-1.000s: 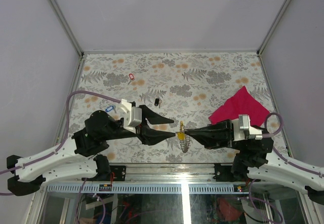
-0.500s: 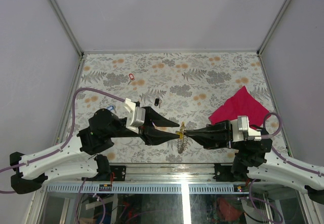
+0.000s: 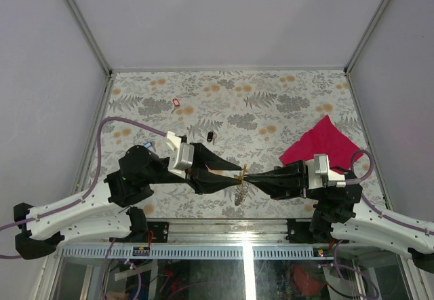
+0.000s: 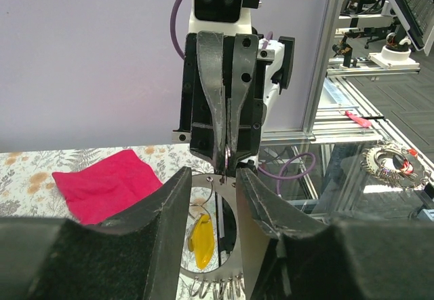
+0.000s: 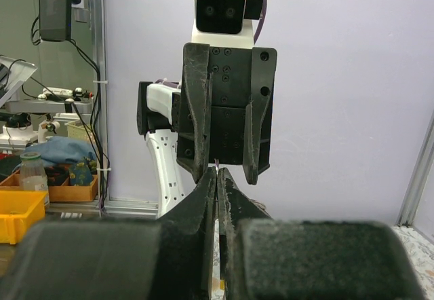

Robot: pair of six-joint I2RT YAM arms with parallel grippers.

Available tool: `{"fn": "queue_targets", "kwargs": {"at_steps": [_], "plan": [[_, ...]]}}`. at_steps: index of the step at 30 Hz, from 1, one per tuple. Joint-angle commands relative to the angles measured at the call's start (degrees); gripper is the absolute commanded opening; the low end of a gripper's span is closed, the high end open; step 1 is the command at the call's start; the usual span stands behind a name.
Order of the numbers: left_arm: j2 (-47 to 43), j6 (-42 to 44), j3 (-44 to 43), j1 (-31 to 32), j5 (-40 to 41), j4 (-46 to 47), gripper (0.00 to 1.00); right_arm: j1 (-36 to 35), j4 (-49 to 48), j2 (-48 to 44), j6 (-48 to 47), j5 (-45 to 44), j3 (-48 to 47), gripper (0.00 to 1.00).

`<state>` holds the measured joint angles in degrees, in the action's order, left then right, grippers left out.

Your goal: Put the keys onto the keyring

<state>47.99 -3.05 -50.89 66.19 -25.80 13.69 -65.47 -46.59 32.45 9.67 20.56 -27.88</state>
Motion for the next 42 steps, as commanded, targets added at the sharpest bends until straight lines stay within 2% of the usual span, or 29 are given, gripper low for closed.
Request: {"fn": "queue_targets", "kwargs": {"at_steps": [1,12,15,18,21,23,25,28,30,37,42], "plan": [[0.27,-0.47,-2.02,-0.25,-1.31,4.24,0.32,-0.32,-3.31,0.08,0.26,-0.42,-2.51,0.01],[1.29,-1.0,-1.81,-0.22,-2.75,4.15,0.19,-0.3,-3.01,0.27,0.33,-0.52,-2.79,0.01],[1.48,-1.07,-2.12,-0.24,-3.25,4.28,0.12,-0.29,-2.74,0.12,0.35,-0.68,-2.61,0.01],[1.75,-1.32,-2.5,-0.19,-3.79,4.13,0.01,-0.29,-2.49,-0.07,0.33,-0.95,-2.53,0.01],[1.81,-1.07,-3.51,-0.19,-4.37,2.21,0.0,-0.28,-1.14,-0.68,-0.2,-1.17,-2.8,0.02],[1.8,-0.32,-4.56,-0.23,-4.37,-0.75,0.0,-0.28,1.88,-1.65,-1.63,-1.37,-3.64,0.06],[1.68,0.74,-5.89,-0.19,-3.91,-4.66,0.0,-0.27,6.52,-3.23,-3.28,-1.56,-4.68,0.15],[1.85,2.73,-8.57,-0.23,-2.93,-12.09,0.0,-0.28,15.77,-5.91,-6.15,-1.49,-6.98,0.27],[2.27,4.04,-10.63,-0.26,-2.13,-18.05,0.0,-0.3,23.52,-7.87,-8.25,-1.68,-8.81,0.32],[6.56,8.77,-20.04,-0.25,-0.71,-35.1,0.0,-0.27,44.46,-11.26,-15.07,-6.84,-13.34,0.35],[10.2,11.38,-25.29,-0.25,0.39,-43.11,0.0,-0.27,49.7,-10.93,-16.17,-7.69,-14.42,0.35]]}}
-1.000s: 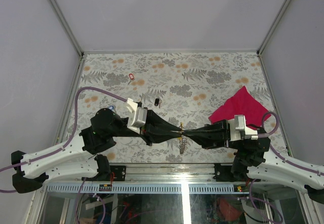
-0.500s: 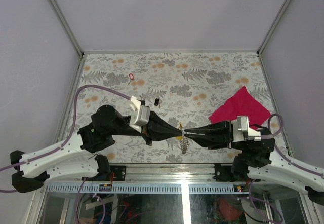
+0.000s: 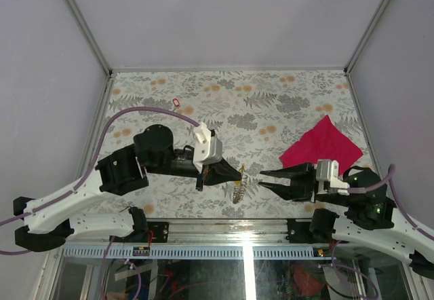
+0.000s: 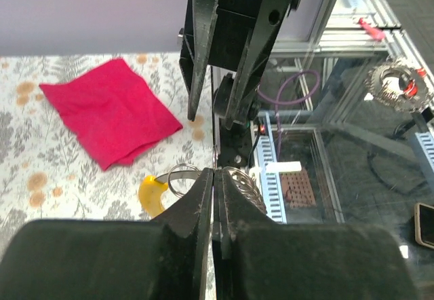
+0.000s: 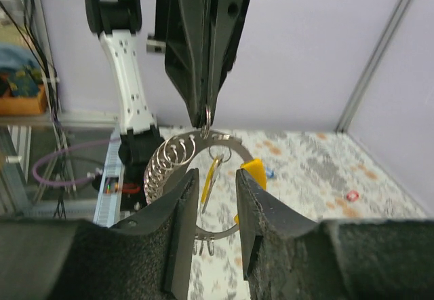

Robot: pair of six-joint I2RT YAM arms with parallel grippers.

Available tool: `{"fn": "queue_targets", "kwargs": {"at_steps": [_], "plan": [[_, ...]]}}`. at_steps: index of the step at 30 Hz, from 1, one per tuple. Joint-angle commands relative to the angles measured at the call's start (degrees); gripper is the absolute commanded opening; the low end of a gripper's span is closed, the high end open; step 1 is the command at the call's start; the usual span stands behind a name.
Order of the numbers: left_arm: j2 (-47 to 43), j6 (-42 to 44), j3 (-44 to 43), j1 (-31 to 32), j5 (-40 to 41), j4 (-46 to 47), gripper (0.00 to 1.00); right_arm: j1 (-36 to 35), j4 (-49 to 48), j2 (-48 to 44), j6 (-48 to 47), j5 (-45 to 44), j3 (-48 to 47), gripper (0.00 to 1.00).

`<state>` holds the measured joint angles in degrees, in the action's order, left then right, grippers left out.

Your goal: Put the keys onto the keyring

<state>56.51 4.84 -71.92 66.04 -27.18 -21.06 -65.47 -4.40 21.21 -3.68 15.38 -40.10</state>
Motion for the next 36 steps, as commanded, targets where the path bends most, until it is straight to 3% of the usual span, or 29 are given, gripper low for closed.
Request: {"fn": "queue_targets", "kwargs": {"at_steps": [1,20,36], "plan": [[2.13,3.97,-5.09,-0.07,2.14,-9.51,0.0,-0.27,7.52,0.35,-2.82,-2.35,-2.07,0.35],[7.39,8.14,-10.52,2.43,6.42,-16.4,0.0,-0.32,-0.2,7.67,-4.49,2.32,-1.89,0.35],[6.78,8.99,-10.02,2.92,7.02,-16.9,0.0,-0.27,-0.52,9.37,-4.69,3.94,-2.36,0.22]]}}
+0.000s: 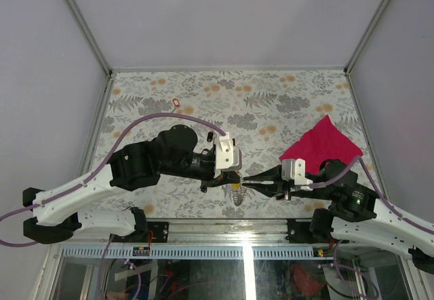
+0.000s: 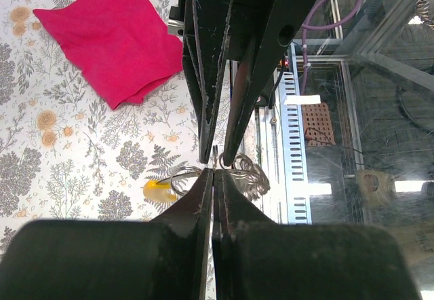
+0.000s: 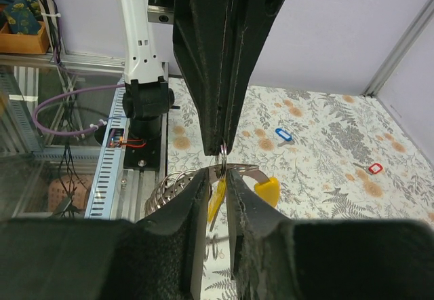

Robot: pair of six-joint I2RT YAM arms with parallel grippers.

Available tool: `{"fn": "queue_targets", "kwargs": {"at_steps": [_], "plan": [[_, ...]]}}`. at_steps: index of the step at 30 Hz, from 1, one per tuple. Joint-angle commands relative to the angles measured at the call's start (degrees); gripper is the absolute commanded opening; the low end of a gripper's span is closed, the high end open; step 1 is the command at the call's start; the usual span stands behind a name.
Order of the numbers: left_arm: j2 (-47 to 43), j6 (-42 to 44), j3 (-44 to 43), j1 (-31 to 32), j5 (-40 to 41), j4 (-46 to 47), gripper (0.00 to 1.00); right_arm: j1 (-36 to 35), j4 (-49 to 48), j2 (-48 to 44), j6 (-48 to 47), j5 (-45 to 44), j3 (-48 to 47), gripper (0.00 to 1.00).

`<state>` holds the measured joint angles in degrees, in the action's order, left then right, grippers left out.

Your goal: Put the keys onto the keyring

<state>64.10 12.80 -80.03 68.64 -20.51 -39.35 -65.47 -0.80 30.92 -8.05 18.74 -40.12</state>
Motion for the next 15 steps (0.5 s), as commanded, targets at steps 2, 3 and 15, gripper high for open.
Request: {"fn": "queue_targets", "kwargs": {"at_steps": [2,3,15], "plan": [[-0.84,1.07,-1.74,0.38,0.3,1.38,0.0,-0.28,-4.36,-0.16,-0.15,0.59,-2.31,0.21],[-0.88,0.97,-1.6,0.41,0.21,1.38,0.0,-0.27,-4.45,-0.01,-0.17,0.71,-2.33,0.21],[-1.16,0.78,-1.24,0.67,0.12,1.39,0.0,-0.27,-5.99,0.8,1.0,1.48,-2.07,0.22]]}}
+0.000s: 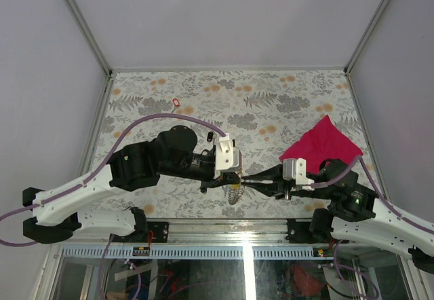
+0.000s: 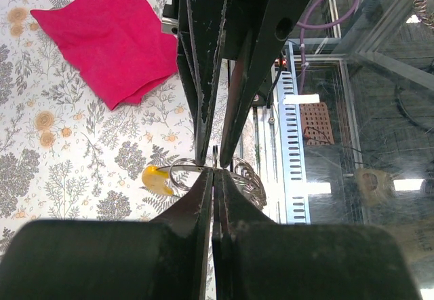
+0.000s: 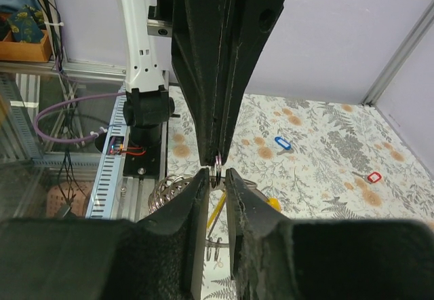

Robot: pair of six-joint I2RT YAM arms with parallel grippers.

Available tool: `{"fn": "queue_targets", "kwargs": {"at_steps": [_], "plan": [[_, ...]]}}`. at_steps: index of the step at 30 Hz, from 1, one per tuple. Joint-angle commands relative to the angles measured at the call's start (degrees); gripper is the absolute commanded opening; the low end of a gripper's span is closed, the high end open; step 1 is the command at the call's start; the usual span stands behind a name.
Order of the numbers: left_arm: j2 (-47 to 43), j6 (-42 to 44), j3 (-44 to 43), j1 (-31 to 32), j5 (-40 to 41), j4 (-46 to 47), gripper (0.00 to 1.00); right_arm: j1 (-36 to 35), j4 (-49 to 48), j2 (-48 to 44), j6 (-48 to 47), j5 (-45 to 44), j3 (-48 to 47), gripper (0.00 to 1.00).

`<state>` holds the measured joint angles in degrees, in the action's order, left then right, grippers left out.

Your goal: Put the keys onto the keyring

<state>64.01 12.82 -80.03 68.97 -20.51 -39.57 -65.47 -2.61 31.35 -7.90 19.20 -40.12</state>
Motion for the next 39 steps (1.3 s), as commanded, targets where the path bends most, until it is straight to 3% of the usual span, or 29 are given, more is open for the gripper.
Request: {"fn": "queue_targets", "kwargs": {"at_steps": [1,6,10,12,18,22,30,39], "plan": [[-1.08,0.81,-1.23,0.45,0.19,1.61,0.0,-0.31,-4.14,0.45,0.89,1.12,-2.07,0.21],[-1.14,0.82,-1.42,0.44,0.21,1.68,0.0,-0.28,-3.52,1.01,0.81,1.37,-2.21,0.05],[-2.07,0.6,-0.76,0.46,0.42,2.93,0.0,-0.28,-2.88,0.75,-0.83,0.46,-2.27,0.01],[-3.12,0.19,0.09,0.46,0.48,4.3,0.01,-0.27,-3.57,-0.01,-2.76,0.06,-1.7,0.0],[-8.84,-4.04,6.01,0.4,1.1,12.58,0.22,-0.3,-5.53,-2.81,-12.75,1.79,-0.51,0.0],[-13.32,-9.98,12.05,0.38,2.7,19.3,0.3,-0.31,-7.9,-5.0,-20.74,4.76,0.73,0.0],[-22.69,-19.18,23.13,0.42,8.51,28.03,0.32,-0.27,-7.99,-7.53,-34.42,9.76,1.9,0.0],[-23.5,-19.75,24.74,0.44,9.81,31.45,0.33,-0.34,-7.96,-7.21,-36.63,13.9,0.41,0.0]]}}
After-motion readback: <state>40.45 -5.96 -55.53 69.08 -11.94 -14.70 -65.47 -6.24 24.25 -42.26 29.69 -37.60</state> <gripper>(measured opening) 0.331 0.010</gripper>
